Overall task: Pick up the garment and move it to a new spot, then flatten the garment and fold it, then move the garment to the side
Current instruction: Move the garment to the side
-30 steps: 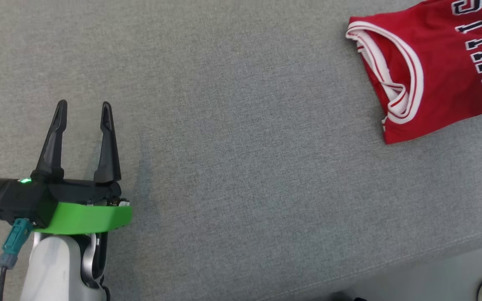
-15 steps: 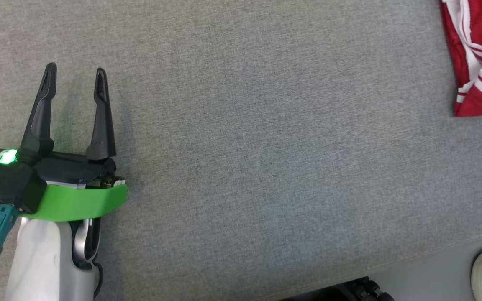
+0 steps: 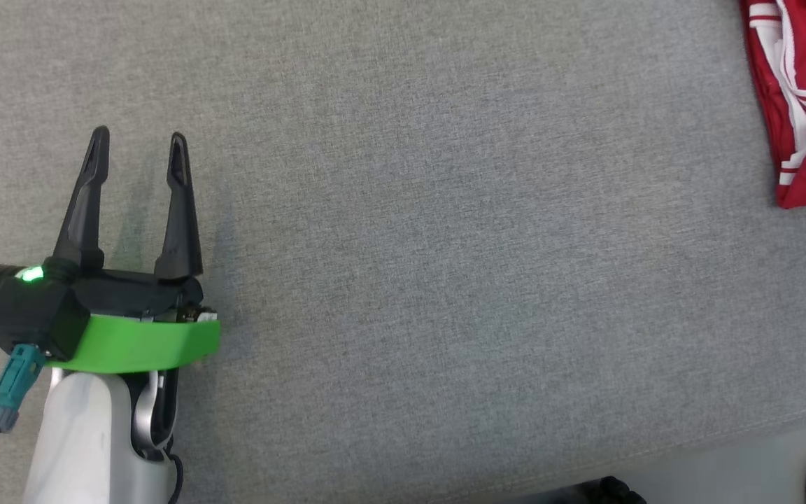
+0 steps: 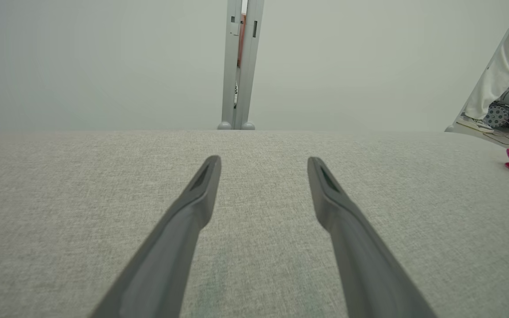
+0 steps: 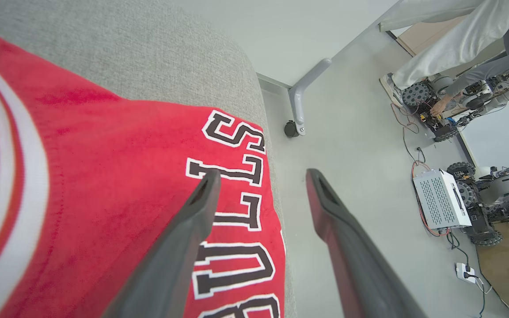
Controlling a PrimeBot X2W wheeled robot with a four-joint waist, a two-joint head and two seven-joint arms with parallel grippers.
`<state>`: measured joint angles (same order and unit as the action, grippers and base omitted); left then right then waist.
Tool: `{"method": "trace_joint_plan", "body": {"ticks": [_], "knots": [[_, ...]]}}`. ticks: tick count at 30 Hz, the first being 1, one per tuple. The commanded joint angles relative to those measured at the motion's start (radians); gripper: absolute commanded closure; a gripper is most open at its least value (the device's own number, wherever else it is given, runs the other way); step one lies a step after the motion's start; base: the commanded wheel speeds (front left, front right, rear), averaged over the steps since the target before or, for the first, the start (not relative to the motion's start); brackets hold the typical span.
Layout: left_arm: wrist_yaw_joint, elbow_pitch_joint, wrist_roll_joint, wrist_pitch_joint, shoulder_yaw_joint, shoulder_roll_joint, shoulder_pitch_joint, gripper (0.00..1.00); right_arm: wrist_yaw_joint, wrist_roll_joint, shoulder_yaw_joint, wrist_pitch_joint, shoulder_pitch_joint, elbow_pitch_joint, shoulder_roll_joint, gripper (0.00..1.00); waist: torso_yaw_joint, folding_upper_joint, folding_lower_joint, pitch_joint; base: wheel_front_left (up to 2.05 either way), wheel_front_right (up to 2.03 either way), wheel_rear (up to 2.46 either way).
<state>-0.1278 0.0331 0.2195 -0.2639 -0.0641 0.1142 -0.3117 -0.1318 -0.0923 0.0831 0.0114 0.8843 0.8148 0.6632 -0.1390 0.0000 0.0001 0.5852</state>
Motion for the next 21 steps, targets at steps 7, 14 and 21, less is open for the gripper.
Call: {"method": "trace_joint_plan", "body": {"ticks": [7,14,21], "knots": [[-0.003,-0.042,0.019,0.0,0.046,-0.03,0.095,0.0,0.002,-0.027,-0.045,0.106,-0.108,-0.102,-0.119,0.0,0.025,0.0,-0.0001,-0.213,0.0,0.0,0.0],[-0.002,-0.087,0.003,0.0,0.079,-0.048,0.188,0.0,0.002,-0.071,-0.003,0.141,-0.287,-0.296,-0.209,0.0,0.062,0.0,-0.0001,-0.359,0.0,0.0,0.0],[-0.001,-0.12,-0.011,0.0,0.106,-0.059,0.264,0.0,0.002,-0.081,0.006,0.169,-0.473,-0.47,-0.312,0.0,0.096,0.0,-0.0001,-0.459,0.0,0.0,0.0]]}}
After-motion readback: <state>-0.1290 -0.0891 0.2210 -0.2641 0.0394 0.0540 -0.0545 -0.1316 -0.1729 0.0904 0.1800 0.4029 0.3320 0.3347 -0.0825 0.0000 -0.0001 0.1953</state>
